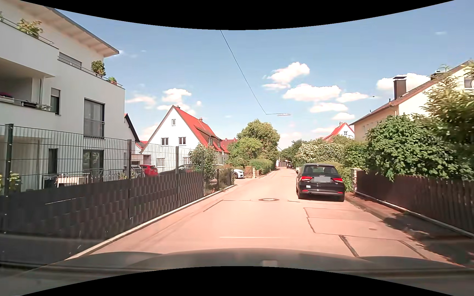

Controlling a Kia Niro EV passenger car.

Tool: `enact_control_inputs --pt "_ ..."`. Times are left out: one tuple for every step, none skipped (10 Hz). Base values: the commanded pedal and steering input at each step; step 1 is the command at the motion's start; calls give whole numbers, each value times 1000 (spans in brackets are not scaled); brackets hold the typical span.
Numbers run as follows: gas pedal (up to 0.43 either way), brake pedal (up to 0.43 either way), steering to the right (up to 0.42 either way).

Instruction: Follow the waypoints while adhering to traffic rules and regulations

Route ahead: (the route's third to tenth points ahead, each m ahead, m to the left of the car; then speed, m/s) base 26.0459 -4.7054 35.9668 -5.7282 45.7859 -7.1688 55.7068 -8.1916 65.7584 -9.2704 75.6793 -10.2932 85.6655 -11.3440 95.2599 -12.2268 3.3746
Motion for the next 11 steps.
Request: enact_control_inputs --pt "0 0 -147" --pt "0 0 -147" --pt "0 0 -143" --pt "0 0 -129" --pt "0 0 -103" --pt "0 0 -82" --pt "8 0 -54" --pt "28 0 -28" --pt "59 0 -3" --pt "67 0 18" --pt "118 0 42"
